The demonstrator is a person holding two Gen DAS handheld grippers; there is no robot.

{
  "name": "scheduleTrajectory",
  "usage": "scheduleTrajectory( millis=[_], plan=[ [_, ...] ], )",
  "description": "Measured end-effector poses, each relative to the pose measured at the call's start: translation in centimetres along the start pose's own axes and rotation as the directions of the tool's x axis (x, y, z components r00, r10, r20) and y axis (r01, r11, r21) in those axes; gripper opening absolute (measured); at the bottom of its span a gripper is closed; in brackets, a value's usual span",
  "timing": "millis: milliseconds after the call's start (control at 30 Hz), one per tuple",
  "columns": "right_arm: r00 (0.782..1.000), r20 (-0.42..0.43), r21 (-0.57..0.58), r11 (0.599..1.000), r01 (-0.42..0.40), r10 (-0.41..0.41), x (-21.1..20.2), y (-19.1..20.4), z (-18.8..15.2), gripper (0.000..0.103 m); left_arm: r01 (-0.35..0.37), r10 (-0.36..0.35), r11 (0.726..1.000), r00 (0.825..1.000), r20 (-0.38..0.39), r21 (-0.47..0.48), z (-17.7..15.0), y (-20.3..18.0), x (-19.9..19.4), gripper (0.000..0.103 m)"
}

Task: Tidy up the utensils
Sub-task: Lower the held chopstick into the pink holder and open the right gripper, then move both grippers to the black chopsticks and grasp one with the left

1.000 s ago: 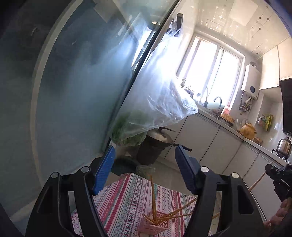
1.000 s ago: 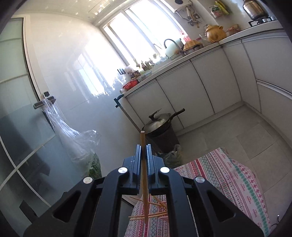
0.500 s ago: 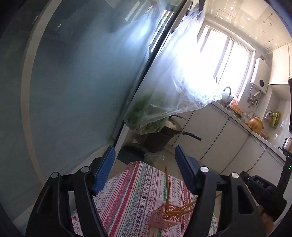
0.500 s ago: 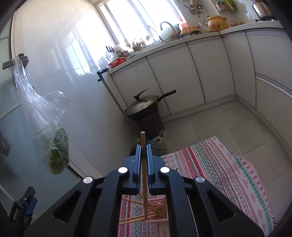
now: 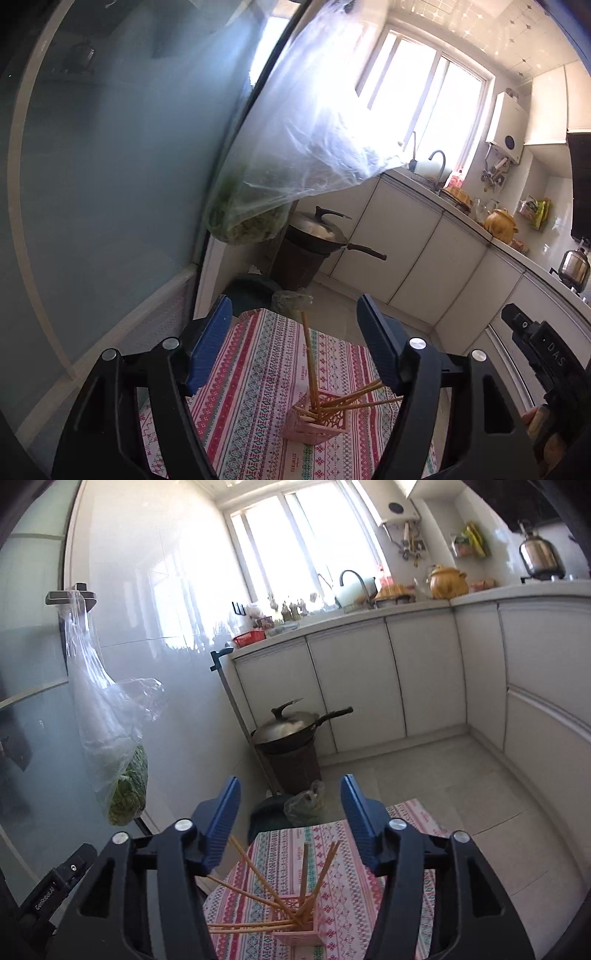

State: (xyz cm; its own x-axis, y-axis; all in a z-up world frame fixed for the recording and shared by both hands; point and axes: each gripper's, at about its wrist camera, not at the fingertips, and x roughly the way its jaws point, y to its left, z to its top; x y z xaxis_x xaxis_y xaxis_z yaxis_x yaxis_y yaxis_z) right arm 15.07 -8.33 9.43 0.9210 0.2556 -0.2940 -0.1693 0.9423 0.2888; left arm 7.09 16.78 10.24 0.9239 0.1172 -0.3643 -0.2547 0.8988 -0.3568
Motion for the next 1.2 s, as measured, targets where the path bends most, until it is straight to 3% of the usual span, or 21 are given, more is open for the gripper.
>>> scheduleTrajectory(
  millis=[167, 500, 933, 1000, 1067, 1200],
  plan=[
    [0.993, 0.031, -0.103, 0.988, 0.116, -0.113, -2.7, -0.1, -0.5, 0.071, 0.027, -0.027, 0.998, 1.0, -0.001, 0.048, -1.0, -2.5, -0.5, 0.076],
    [0.97, -0.009, -0.095, 0.965, 0.243, -0.245, -4.8, -4.8, -1.2, 0.089, 0.043, -0.042, 0.992, 0.999, -0.018, 0.12, -3.6, -6.0, -0.2, 0.092],
    [0.936, -0.143, -0.096, 0.946, 0.311, -0.322, -4.7, -9.7, -3.9, 0.093, 0.086, -0.058, 0.971, 0.99, -0.129, 0.224, -8.2, -9.4, 1.5, 0.096],
    [0.923, -0.181, -0.106, 0.939, 0.326, -0.341, -4.7, -10.7, -5.1, 0.094, 0.102, -0.052, 0.96, 0.98, -0.19, 0.262, -9.8, -10.2, 2.5, 0.096],
    [0.895, -0.243, -0.115, 0.927, 0.356, -0.374, -4.4, -12.4, -6.6, 0.095, 0.121, -0.04, 0.945, 0.965, -0.26, 0.303, -11.9, -10.8, 3.7, 0.096],
    [0.819, -0.358, -0.123, 0.892, 0.434, -0.448, -4.1, -16.4, -9.8, 0.096, 0.156, 0.036, 0.893, 0.91, -0.413, 0.421, -16.6, -12.2, 7.0, 0.096]
  ],
)
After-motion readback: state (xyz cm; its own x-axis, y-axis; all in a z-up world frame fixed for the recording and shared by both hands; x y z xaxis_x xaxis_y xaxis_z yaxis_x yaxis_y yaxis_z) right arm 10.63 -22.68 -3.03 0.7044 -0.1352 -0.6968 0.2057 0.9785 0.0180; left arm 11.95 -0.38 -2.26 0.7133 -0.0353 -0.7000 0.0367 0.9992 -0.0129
